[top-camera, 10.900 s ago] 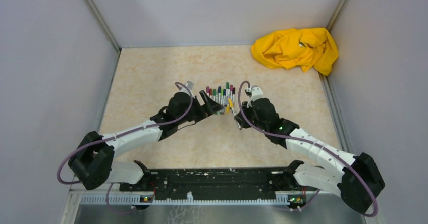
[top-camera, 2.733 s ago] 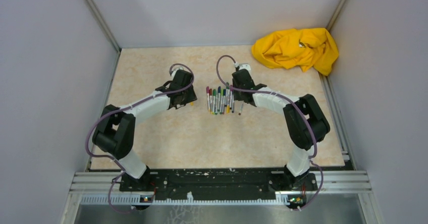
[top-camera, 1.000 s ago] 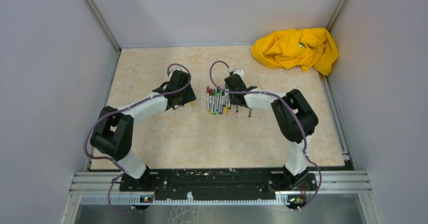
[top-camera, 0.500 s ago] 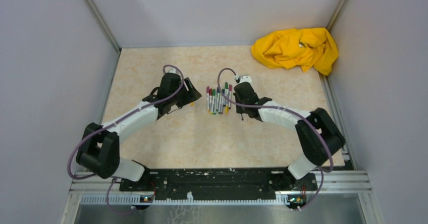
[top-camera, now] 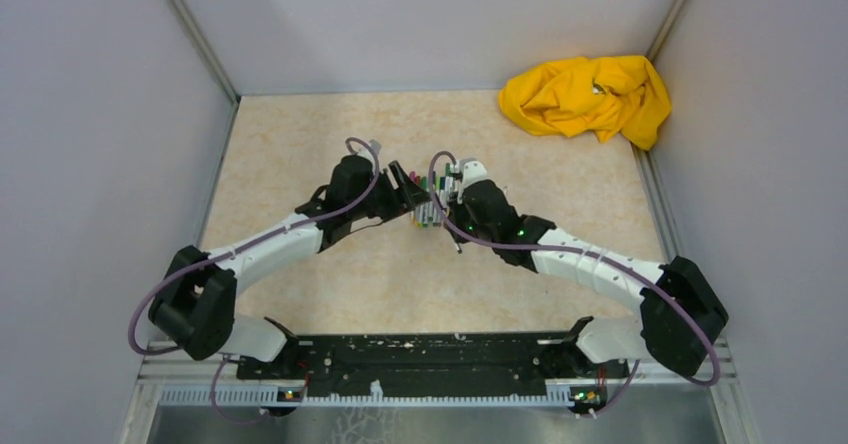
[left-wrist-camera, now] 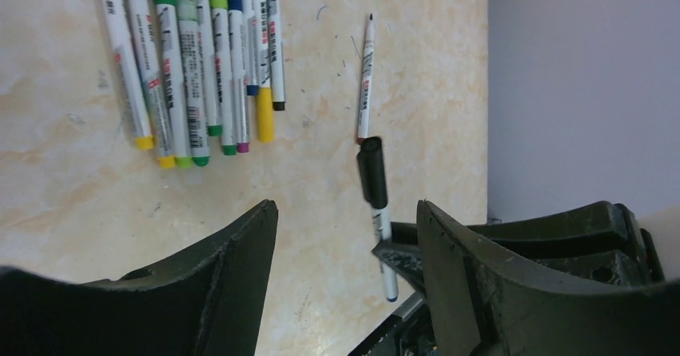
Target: Open the pen caps
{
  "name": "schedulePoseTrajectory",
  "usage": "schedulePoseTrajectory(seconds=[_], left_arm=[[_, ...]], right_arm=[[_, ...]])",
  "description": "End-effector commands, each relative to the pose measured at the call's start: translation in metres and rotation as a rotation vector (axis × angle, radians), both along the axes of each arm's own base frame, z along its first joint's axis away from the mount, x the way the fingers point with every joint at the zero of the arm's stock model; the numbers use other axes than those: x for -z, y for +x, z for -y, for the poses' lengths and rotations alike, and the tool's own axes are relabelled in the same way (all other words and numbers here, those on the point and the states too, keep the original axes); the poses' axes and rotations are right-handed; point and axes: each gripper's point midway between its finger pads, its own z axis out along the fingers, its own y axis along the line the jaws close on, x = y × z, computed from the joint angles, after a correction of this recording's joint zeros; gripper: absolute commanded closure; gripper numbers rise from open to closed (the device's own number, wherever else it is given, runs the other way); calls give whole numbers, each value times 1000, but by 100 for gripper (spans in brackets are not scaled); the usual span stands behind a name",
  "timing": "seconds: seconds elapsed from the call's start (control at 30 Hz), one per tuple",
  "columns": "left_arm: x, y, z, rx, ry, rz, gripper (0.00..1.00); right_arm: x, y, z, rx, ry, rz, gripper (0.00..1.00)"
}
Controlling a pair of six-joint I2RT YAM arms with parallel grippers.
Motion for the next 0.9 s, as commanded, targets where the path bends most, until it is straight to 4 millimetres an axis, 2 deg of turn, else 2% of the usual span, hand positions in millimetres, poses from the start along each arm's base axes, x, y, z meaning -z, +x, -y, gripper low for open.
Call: schedulePoseTrajectory(seconds=[0.0,0.17,0.33,0.53,0.87], left_arm=[[-7,-1,21,15,-76,-5,30],[1,-5,32,35,-82,-22,30],[7,-6,33,29,-86,-33,31],[9,-6,32,12,-103,-42,40],[17,-11,33,19,-116,-61,45]], right_arm=[[-11,-13,-18,-31,72,17,100],[-7,-21,-27,-52,82,10,100],[-13,-25,-34,-62,97,14,100],[-16,-26,-40,-65,109,14,100],[-26,-25,-46,-69,154,30,100]])
